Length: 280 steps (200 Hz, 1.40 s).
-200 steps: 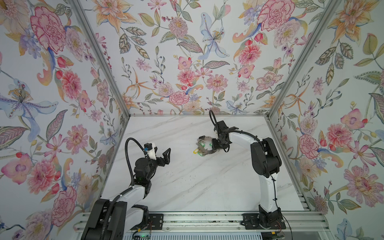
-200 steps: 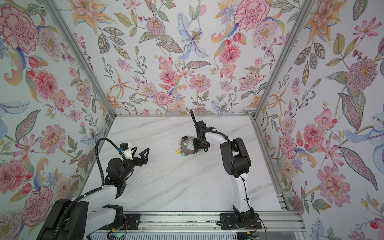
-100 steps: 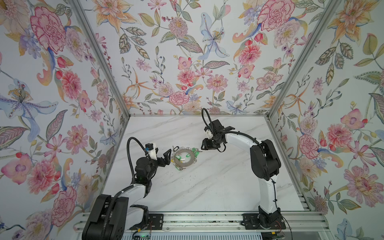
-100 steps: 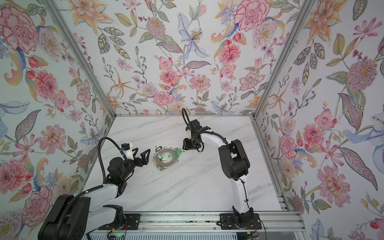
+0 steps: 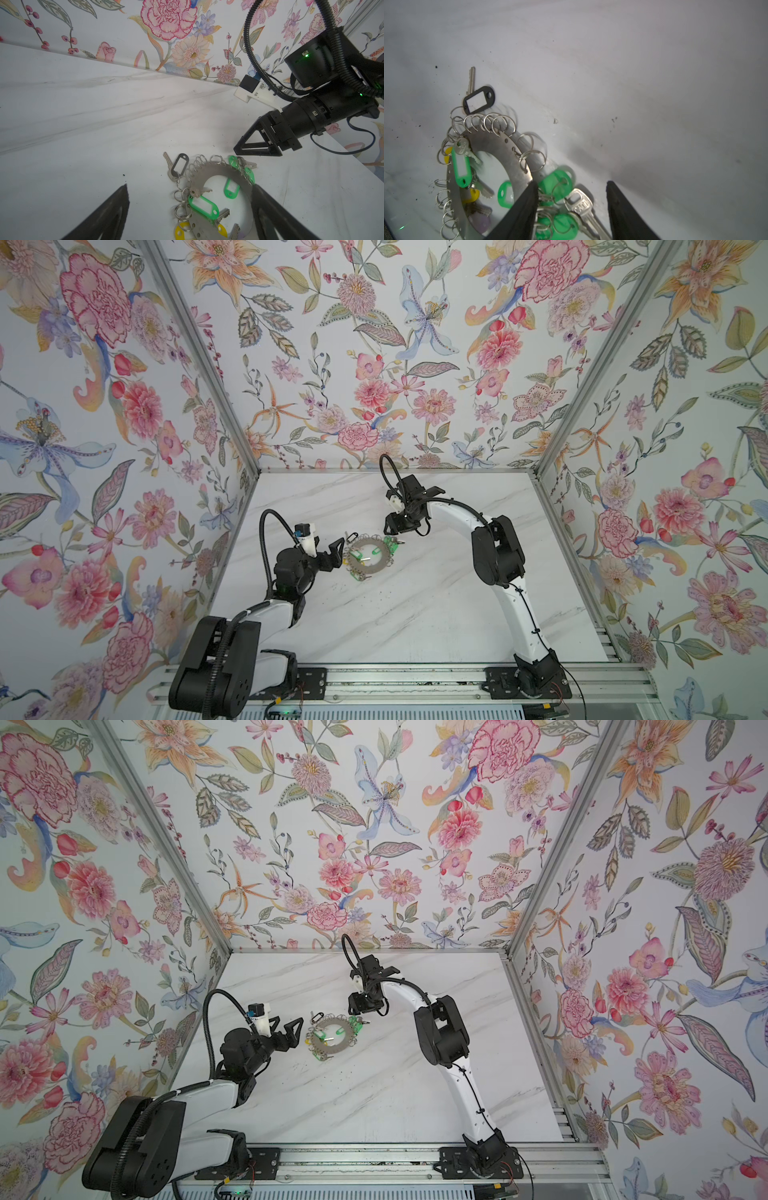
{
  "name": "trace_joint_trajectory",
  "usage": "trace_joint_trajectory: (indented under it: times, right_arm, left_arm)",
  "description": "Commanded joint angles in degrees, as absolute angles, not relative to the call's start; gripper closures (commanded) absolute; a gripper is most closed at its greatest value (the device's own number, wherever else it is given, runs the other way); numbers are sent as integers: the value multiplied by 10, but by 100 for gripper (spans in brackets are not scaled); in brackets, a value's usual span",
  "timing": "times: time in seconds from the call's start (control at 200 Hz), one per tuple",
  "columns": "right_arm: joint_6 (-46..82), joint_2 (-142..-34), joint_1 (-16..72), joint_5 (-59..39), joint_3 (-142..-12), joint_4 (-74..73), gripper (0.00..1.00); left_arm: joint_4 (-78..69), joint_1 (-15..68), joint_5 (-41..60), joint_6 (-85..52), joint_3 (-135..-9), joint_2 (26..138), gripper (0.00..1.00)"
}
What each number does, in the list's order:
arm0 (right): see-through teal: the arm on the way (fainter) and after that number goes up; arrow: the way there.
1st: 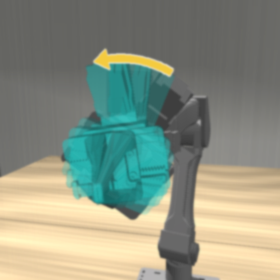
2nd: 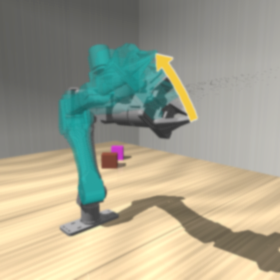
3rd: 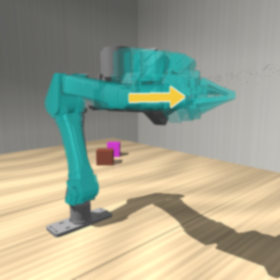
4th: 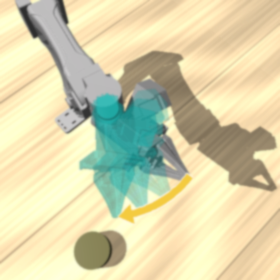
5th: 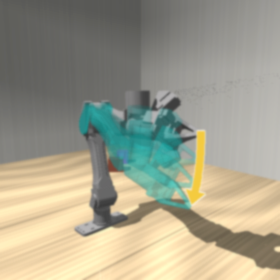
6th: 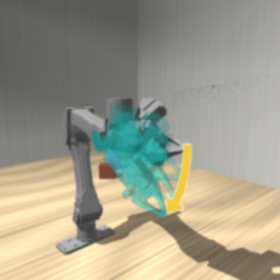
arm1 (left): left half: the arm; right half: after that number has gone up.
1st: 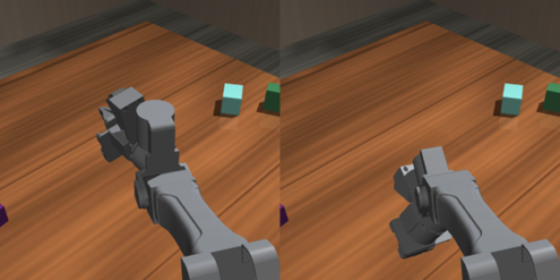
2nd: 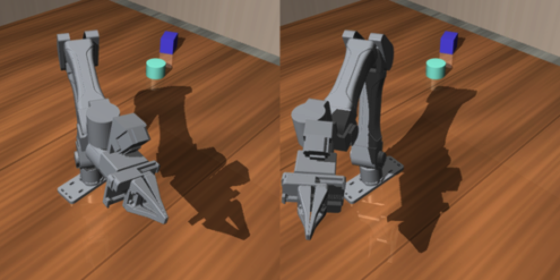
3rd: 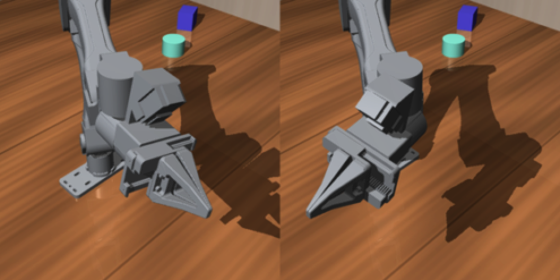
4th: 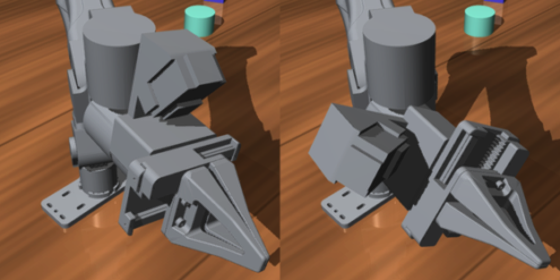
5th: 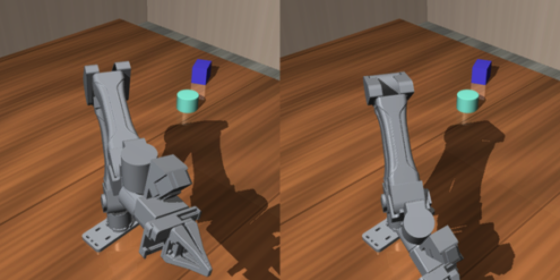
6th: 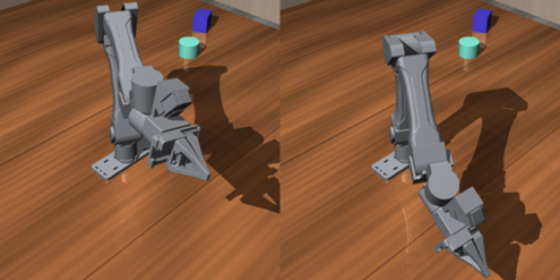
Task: Remove the keys from the keyring
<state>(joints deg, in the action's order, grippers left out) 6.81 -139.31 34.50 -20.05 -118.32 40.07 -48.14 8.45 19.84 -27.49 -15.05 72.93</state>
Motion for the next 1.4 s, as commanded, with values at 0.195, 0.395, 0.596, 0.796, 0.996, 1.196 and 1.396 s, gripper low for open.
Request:
trace_joint_trajectory:
  times: [0.195,0.395,0.596,0.796,0.996,1.196,1.396]
  right_arm:
    - [6,-1424,365,-251,-1211,480,56]
    - [11,-1321,368,-295,-1070,479,64]
    - [16,-1225,392,-403,-962,468,61]
    - [52,-1221,376,-349,-934,422,60]
    - [77,-1233,354,-272,-947,402,59]
    - [87,-1227,344,-250,-945,382,59]
    - [89,-1210,341,-252,-902,342,58]
  left_arm:
    - [-472,89,187,-274,-164,728,7]
    - [-475,89,193,-277,-165,729,7]
    - [-473,89,196,-277,-166,732,7]
    - [-461,89,194,-279,-175,749,7]
    - [-237,101,139,-232,-273,778,18]
    - [-66,168,118,-217,-335,799,23]
    - [80,236,59,-230,-369,822,22]
